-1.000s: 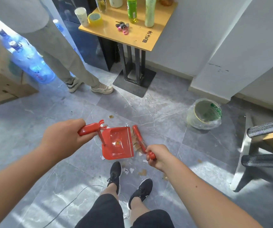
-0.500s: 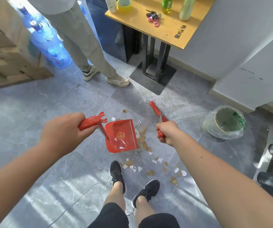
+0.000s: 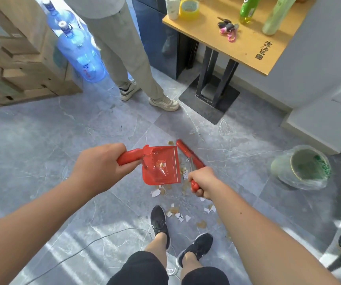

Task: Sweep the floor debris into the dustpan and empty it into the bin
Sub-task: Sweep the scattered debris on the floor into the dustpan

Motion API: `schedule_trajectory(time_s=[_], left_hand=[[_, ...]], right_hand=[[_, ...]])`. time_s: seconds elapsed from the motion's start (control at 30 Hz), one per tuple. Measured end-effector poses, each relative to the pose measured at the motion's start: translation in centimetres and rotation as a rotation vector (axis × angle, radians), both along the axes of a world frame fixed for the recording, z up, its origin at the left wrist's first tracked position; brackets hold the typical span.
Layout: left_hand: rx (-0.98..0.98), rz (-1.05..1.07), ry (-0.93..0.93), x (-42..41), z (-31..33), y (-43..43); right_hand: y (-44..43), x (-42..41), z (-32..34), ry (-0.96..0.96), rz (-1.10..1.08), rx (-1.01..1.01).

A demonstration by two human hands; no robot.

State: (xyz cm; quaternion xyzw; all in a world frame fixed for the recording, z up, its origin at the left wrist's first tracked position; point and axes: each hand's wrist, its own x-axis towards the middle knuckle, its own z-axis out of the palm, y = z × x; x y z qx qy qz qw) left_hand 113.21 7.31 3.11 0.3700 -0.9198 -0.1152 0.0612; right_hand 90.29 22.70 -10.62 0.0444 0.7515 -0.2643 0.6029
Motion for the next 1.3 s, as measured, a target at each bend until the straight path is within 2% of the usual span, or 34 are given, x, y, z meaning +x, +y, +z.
schedule_trajectory(time_s=[0.2,0.4,0.67,0.87,1.07,1.3], left_hand=[[0.041,0.065,0.022,3.3,0.2,-2.8],[0.056,0.165,0.008,6.6,0.9,-3.9],[0.007,0.307,-0.052,10.0,2.1,-2.4],[-0.065,0.411,-0.105,11.0,2.5,-0.1],[-0.108,0.546,-0.128,11.8,3.0,3.6],[-0.136,0.633,-0.094,12.9,4.4,7.5]], right_hand=[[0.0,1.8,1.9,-0.038,-0.013,0.029],[-2.2,0.9,5.1,-0.054,-0.148,-0.048],[-9.1,1.5,4.4,0.075,0.255,-0.121],[-11.8,1.6,-0.2,0.059,0.499,-0.03],[-6.7,2.7,-2.2,0.159,0.772,0.045],[-0.4,2.1,0.6,0.143,0.941,0.104]])
